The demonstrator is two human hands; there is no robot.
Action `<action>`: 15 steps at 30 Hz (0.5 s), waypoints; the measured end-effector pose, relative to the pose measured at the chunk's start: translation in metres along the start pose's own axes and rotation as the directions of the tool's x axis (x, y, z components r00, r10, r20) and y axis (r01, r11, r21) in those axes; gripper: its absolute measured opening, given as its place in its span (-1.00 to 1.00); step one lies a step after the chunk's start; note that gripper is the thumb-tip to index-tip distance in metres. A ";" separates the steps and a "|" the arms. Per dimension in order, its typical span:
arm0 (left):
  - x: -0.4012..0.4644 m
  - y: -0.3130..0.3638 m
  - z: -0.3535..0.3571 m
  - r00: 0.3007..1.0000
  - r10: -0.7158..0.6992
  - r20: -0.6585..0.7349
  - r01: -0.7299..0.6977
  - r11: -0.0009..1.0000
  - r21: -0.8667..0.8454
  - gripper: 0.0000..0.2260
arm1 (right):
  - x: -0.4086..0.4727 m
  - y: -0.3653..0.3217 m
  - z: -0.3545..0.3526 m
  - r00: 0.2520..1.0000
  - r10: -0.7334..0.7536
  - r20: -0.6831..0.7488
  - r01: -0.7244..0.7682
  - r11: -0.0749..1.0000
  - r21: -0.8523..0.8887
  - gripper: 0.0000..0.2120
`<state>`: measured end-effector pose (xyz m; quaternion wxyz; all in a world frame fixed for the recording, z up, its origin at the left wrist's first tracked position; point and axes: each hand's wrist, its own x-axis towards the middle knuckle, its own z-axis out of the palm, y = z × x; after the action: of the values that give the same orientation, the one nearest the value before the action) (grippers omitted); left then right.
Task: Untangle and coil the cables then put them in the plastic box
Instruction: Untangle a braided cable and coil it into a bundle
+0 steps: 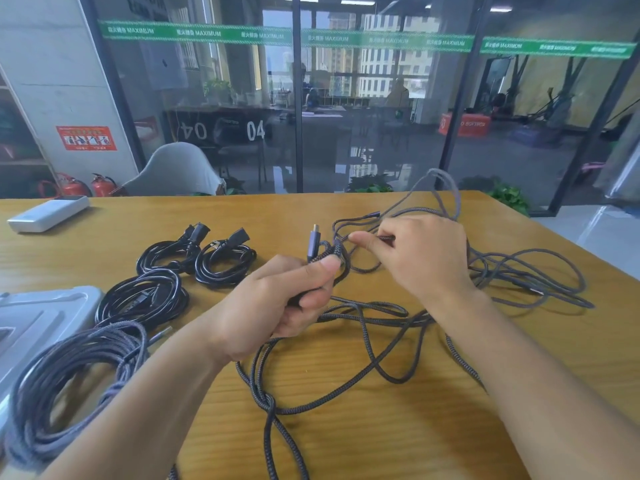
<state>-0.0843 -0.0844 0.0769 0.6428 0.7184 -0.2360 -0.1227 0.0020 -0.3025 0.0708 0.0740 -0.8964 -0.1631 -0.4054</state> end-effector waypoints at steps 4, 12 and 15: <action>0.003 -0.005 -0.002 0.999 -0.013 -0.040 0.016 0.996 0.091 -0.55 | -0.003 -0.008 -0.007 0.996 0.065 -0.060 -0.055 0.986 0.155 -0.43; 0.013 -0.022 0.003 0.980 0.023 -0.199 0.024 0.973 0.231 -0.43 | -0.009 -0.029 -0.023 0.964 0.125 0.234 -0.249 0.730 0.637 -0.62; 0.014 -0.028 0.000 0.949 0.052 -0.310 0.015 0.978 0.209 -0.48 | -0.013 -0.043 -0.027 0.922 0.034 0.386 -0.332 0.582 0.742 -0.65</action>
<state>-0.0672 -0.0900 0.0513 0.5941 0.7900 -0.1495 0.0245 -0.0399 -0.2725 0.0790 0.4786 -0.8351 -0.2412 -0.1237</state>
